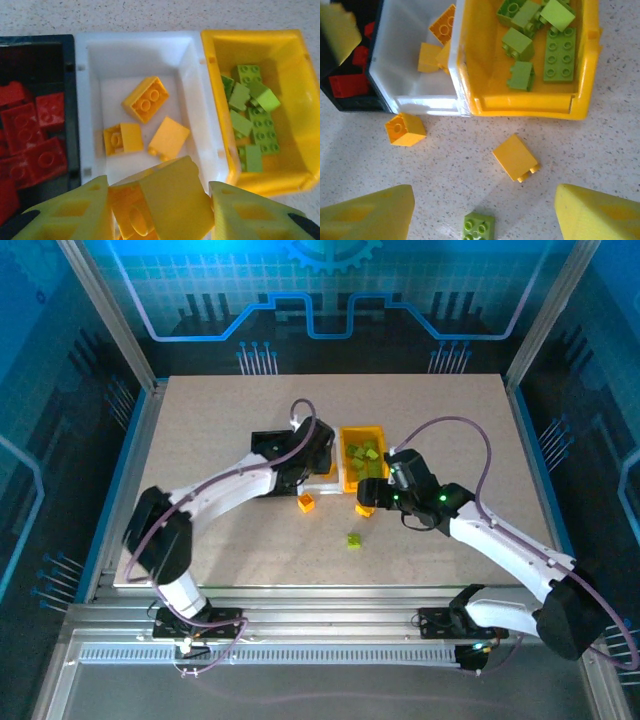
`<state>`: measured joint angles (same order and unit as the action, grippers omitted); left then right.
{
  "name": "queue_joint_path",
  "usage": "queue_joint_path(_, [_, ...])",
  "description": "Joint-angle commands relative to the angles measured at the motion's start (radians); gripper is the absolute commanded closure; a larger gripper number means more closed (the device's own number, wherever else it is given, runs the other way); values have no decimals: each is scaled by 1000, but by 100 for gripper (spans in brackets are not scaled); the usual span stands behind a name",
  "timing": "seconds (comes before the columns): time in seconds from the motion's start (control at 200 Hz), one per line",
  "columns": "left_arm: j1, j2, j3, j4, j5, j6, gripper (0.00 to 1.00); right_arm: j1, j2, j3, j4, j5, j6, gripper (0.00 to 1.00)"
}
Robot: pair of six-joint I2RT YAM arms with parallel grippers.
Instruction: Sort the legos into containers by color
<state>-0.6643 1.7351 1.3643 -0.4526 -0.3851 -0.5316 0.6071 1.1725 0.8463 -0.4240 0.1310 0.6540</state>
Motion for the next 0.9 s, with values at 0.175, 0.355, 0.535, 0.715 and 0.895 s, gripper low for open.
queue_joint_path(0.175, [38,214,214,-117,72,15,44,-24,-13,-55,-70,18,-24,25])
queue_joint_path(0.355, [32,157,223,-91,136,-14,13,-36,82,-33,-68,-22,-89,25])
queue_joint_path(0.535, [-3,-20,122,-43,181,-35,1,-35,285,41,-43,-66,-169,28])
queue_joint_path(0.715, [-45,-232,-82,-21,188,-64,1,-9,443,144,-25,-10,-215,28])
queue_joint_path(0.895, [-50,-445,-313,-35,155,-131,1,24,576,220,-88,78,-211,31])
